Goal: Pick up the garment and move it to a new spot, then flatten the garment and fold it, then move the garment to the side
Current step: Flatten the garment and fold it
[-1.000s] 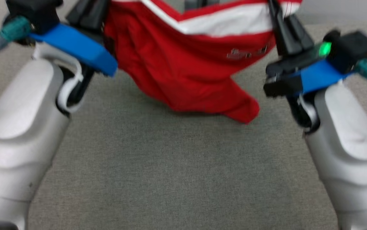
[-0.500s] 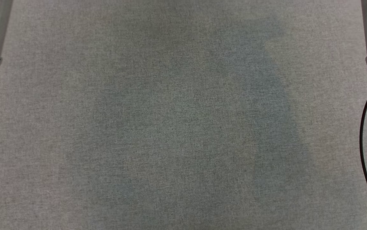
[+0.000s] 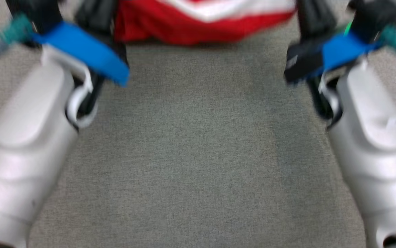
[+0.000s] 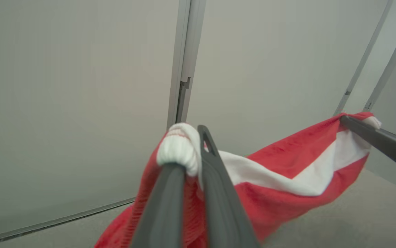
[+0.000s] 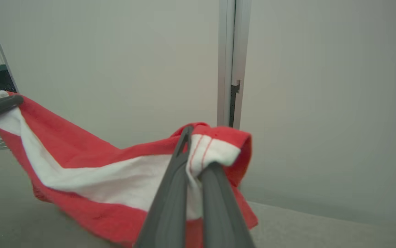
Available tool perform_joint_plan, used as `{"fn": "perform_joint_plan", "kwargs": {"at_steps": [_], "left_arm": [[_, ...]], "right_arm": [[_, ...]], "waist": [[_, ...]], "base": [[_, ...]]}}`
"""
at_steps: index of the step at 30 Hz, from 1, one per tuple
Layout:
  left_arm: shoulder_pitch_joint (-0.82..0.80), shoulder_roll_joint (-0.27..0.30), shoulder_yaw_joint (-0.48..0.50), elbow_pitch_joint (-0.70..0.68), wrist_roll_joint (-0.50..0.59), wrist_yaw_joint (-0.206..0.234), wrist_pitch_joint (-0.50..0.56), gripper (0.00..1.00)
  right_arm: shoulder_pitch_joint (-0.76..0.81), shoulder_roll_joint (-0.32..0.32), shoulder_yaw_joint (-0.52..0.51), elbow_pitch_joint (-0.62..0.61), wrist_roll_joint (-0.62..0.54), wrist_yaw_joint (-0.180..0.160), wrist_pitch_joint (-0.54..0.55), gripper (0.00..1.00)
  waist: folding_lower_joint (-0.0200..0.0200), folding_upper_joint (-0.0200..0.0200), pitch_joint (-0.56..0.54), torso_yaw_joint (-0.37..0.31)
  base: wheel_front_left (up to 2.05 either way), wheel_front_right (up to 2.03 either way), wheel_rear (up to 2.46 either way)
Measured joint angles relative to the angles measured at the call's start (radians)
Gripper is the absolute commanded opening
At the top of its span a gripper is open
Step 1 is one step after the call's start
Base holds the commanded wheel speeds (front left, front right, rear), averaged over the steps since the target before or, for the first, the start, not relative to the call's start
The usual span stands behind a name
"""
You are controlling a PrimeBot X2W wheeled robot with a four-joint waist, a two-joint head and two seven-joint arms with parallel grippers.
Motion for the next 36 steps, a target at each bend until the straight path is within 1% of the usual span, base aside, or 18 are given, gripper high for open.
{"fn": "perform_joint_plan", "kwargs": {"at_steps": [4, 8, 10, 12, 16, 22, 26, 28, 32, 36], "left_arm": [[0.227, 0.004, 0.055, -0.066, 0.039, 0.0, 0.0, 0.0], [0.419, 0.003, 0.111, -0.13, 0.082, 0.0, 0.0, 0.0], [0.507, 0.004, 0.127, -0.15, 0.102, 0.0, 0.0, 0.0], [0.581, 0.003, 0.151, -0.169, 0.114, 0.002, 0.0, 0.0], [0.706, 0.002, 0.162, -0.205, 0.143, 0.007, 0.0, 0.0], [0.85, -0.024, 0.16, -0.258, 0.17, 0.025, 0.0, 0.0], [0.921, -0.026, 0.161, -0.301, 0.177, 0.041, 0.0, 0.0], [0.954, -0.019, 0.169, -0.327, 0.177, 0.047, 0.0, 0.0], [0.993, -0.004, 0.163, -0.364, 0.185, 0.053, 0.0, 0.0], [1.004, 0.0, 0.161, -0.373, 0.181, 0.06, 0.0, 0.0]], "right_arm": [[0.19, -0.011, 0.017, -0.058, 0.012, 0.0, 0.0, 0.0], [0.362, -0.026, 0.057, -0.111, 0.018, 0.0, 0.0, 0.0], [0.43, -0.037, 0.077, -0.134, 0.016, 0.0, 0.0, 0.0], [0.496, -0.042, 0.08, -0.158, 0.023, 0.0, 0.0, 0.0], [0.624, -0.058, 0.078, -0.202, 0.037, 0.0, 0.0, 0.0], [0.83, -0.058, 0.024, -0.282, 0.053, 0.0, 0.0, 0.0], [0.953, -0.035, -0.024, -0.347, 0.051, 0.0, 0.0, 0.0], [1.002, -0.025, -0.028, -0.373, 0.049, 0.0, 0.0, 0.0], [1.066, -0.013, -0.056, -0.424, 0.041, 0.0, 0.0, 0.0], [1.08, -0.004, -0.079, -0.457, 0.033, 0.0, 0.007, 0.0]], "waist": [[-0.0001, 0.0, -0.033, 0.002], [-0.0002, 0.0, -0.074, -0.001], [-0.0002, 0.0, -0.096, -0.002], [-0.0002, 0.0, -0.121, -0.004], [-0.0002, 0.0, -0.176, -0.002], [-0.0004, 0.0, -0.259, 0.013], [-0.0003, 0.0, -0.293, 0.033], [-0.0003, 0.0, -0.301, 0.041], [-0.0002, 0.0, -0.303, 0.054], [-0.0001, 0.0, -0.305, 0.057]], "base": [[0.0, 0.0, 0.0], [0.0, 0.0, 0.0], [0.0, 0.0, 0.0], [0.0, 0.0, 0.0], [0.0, 0.0, 0.0], [0.0, 0.0, 0.0], [0.0, 0.0, 0.0], [0.0, 0.0, 0.0], [0.0, 0.0, 0.0], [0.0, 0.0, 0.0]]}}
